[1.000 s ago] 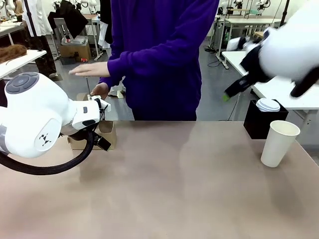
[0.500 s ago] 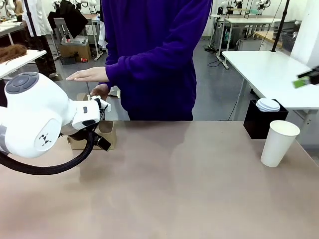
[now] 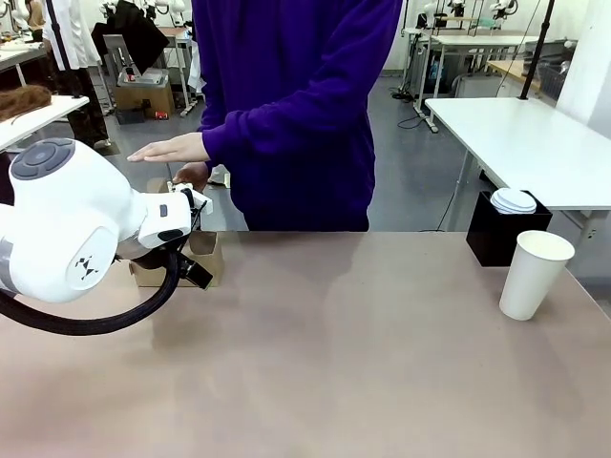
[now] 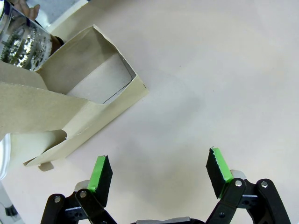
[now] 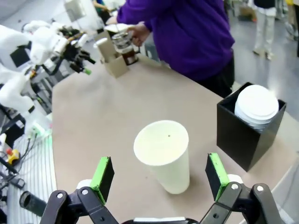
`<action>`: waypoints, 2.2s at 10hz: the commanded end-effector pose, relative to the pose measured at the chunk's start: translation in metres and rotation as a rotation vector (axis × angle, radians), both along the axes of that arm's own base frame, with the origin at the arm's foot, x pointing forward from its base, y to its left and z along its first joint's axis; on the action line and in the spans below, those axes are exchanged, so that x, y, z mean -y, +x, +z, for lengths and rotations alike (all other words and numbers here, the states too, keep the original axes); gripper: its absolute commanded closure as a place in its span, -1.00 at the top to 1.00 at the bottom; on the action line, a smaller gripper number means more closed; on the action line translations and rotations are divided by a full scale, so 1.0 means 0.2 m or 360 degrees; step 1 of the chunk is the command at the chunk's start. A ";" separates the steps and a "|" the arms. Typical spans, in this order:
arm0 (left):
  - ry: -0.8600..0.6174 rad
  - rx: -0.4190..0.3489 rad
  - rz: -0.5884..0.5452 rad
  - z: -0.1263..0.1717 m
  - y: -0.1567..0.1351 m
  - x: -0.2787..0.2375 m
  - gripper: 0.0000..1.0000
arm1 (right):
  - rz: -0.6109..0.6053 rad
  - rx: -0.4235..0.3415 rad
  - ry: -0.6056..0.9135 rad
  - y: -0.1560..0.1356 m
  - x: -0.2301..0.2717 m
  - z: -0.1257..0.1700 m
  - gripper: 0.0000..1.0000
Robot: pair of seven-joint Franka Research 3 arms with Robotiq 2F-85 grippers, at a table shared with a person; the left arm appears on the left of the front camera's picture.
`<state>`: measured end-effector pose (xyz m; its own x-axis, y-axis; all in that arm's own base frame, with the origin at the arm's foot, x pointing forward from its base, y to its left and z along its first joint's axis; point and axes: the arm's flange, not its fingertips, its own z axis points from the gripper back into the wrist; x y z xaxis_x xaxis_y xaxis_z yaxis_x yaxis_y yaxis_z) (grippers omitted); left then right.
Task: Pour a drink into a cup and package it in a carrier.
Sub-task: Pick up the 600 ml Paper Cup and place it in the middle top area of the table.
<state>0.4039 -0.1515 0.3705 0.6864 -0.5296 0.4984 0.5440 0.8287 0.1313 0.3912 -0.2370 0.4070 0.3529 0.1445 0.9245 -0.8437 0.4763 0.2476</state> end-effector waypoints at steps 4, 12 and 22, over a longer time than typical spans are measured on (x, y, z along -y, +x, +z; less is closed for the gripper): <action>-0.0001 0.0000 -0.0001 0.00 0.00 0.00 1.00 | 0.0129 0.0316 0.0044 0.16 0.13 -0.26 1.00; -0.0001 0.0000 -0.0001 0.00 0.00 0.00 1.00 | 0.0097 0.0353 0.0195 0.11 0.00 -0.47 1.00; -0.0001 0.0000 -0.0001 0.00 0.00 0.00 1.00 | 0.0059 0.0474 0.0252 0.13 -0.24 -0.73 1.00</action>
